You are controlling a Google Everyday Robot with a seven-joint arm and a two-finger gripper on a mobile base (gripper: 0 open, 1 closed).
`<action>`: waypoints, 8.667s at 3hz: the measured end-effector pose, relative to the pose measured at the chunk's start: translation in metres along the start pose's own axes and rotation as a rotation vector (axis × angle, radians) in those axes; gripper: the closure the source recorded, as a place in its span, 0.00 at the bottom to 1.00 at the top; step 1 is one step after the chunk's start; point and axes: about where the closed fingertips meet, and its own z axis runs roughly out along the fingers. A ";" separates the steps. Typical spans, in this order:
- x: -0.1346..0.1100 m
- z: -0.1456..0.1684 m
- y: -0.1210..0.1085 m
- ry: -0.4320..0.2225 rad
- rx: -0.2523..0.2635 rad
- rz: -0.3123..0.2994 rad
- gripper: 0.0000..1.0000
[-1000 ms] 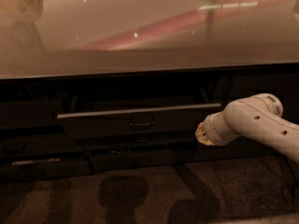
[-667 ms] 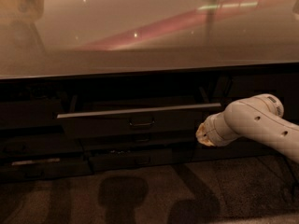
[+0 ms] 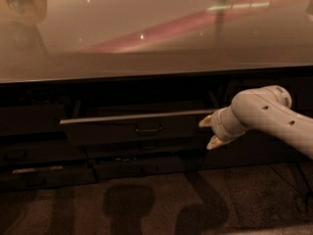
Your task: Open top drawer
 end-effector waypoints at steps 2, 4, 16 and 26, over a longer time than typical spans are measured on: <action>-0.016 -0.031 -0.048 0.001 0.051 -0.004 0.64; -0.026 -0.042 -0.065 0.012 0.068 -0.011 1.00; 0.003 0.040 -0.068 -0.050 -0.172 0.035 0.81; 0.011 0.032 0.102 0.247 -0.303 0.205 0.00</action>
Offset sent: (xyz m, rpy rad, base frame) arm 0.0420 0.0330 0.0895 0.0102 -0.0904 -0.0067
